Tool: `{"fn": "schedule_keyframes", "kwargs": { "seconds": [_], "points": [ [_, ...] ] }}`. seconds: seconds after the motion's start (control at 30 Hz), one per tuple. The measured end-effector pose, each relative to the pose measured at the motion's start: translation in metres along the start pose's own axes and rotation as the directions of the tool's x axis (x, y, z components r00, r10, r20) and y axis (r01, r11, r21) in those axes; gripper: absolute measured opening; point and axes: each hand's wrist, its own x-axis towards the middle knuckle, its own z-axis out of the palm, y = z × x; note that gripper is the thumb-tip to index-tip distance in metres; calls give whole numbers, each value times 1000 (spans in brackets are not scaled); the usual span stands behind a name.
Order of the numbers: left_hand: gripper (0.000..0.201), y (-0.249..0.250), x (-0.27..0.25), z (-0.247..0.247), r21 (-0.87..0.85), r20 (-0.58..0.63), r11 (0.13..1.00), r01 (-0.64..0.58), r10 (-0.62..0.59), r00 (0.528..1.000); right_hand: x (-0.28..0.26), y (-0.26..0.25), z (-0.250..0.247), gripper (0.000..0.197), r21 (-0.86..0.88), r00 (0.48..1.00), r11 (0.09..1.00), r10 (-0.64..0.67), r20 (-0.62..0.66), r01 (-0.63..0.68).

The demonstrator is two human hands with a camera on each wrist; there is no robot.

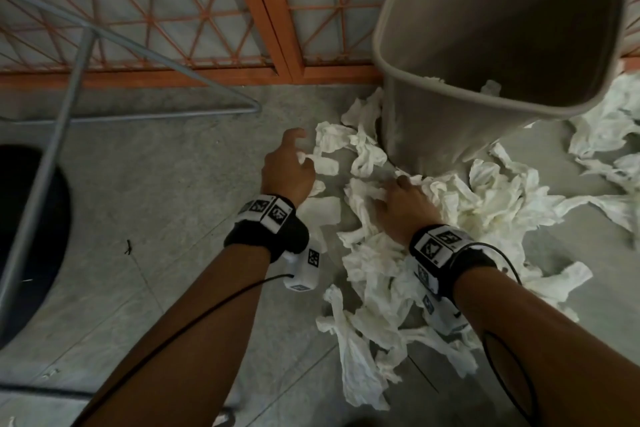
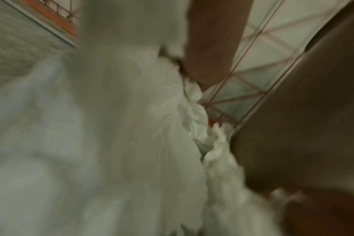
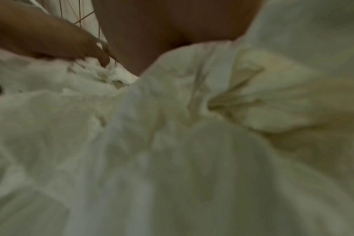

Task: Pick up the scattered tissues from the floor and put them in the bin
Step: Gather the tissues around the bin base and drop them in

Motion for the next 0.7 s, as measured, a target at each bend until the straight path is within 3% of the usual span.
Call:
{"fn": "schedule_keyframes", "kwargs": {
  "seconds": [0.1, 0.17, 0.27, 0.37, 0.5, 0.6, 0.7],
  "points": [
    [56, -11, 6, 20, 183, 153, 982, 40, -69, 986, -8, -1, -9, 49, 85, 998, 996, 41, -50, -37],
    [55, -22, 6, 31, 244, 230, 969, 34, -92, 969, -11, 1, -12, 39, 115, 993, 993, 37, -115, -24],
    [37, -31, 7, 36, 234, 210, 972, 21, -72, 975, -14, 6, -11, 14, 104, 971, 994, 1, -239, 25],
    [23, -21, 7, 29, 279, 135, 959, -49, 12, 991, -23, 6, -16, 9, 123, 941, 990, -17, -339, 62],
    [13, 7, 10, 19, 184, 35, 960, -210, 207, 978, -31, 9, -22, 9, 233, 912, 959, -54, -407, 161],
    [35, 25, 17, 25, 114, 89, 945, -308, 299, 950, -32, 17, -21, 19, 267, 916, 950, -46, -398, 163],
    [59, 38, 27, 43, 146, 203, 943, -298, 266, 942, -35, 22, -22, 25, 323, 918, 924, -66, -391, 204]
  ]
}}
